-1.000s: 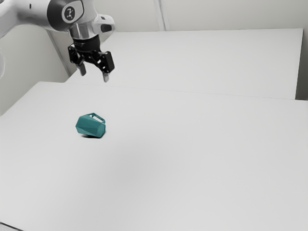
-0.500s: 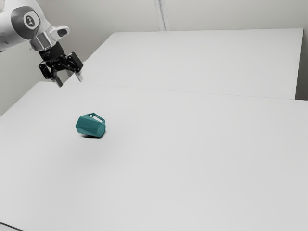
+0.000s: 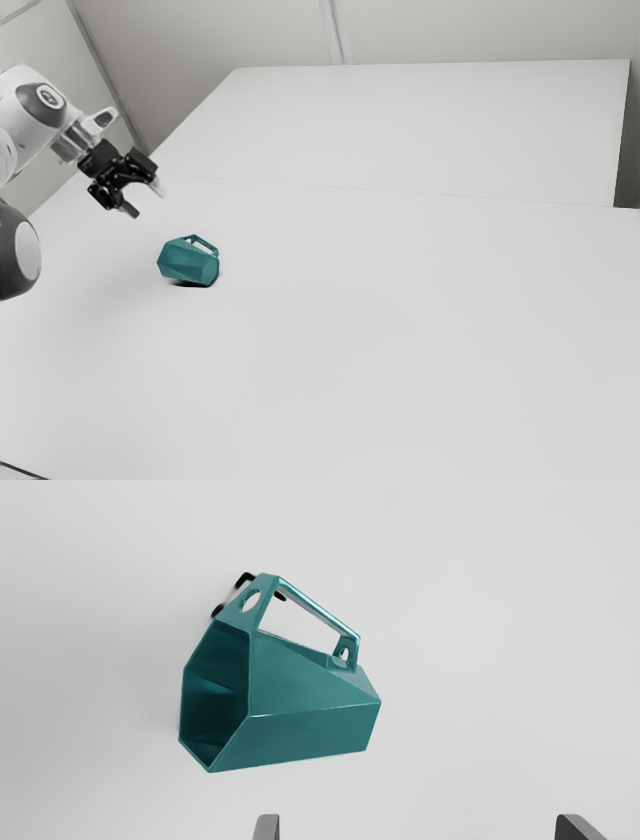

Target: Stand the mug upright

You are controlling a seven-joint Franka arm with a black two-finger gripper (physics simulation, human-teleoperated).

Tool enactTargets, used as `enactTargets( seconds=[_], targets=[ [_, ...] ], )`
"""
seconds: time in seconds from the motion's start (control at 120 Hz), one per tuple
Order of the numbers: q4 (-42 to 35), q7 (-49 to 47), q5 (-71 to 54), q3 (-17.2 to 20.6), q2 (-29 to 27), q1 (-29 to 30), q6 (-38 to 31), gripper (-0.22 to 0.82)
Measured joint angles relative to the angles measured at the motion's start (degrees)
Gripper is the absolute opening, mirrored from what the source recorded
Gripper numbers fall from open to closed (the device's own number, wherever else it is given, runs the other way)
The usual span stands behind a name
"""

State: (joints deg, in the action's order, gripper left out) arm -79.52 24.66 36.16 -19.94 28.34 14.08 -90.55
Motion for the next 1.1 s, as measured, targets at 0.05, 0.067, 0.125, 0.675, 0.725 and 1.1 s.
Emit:
enactTargets(
  seconds=[0.05, 0.067, 0.125, 0.675, 0.725, 1.1],
  targets=[
    [0.55, 1.98, 1.75, 0.03, 1.65, 1.33, 0.97, 0.60],
    [0.68, 2.62, 2.35, 0.04, 2.21, 1.77, 1.33, 0.60],
    [1.14, 4.76, 4.43, 0.06, 3.93, 3.24, 2.70, 0.60],
    [9.34, 17.51, 16.42, -1.41, 16.96, 8.26, 15.41, 0.60],
    [11.42, 18.06, 17.31, -1.41, 18.46, 8.25, 16.01, 0.60],
    [16.21, 20.27, 22.34, -1.51, 24.02, 8.23, 18.14, 0.60]
  ],
)
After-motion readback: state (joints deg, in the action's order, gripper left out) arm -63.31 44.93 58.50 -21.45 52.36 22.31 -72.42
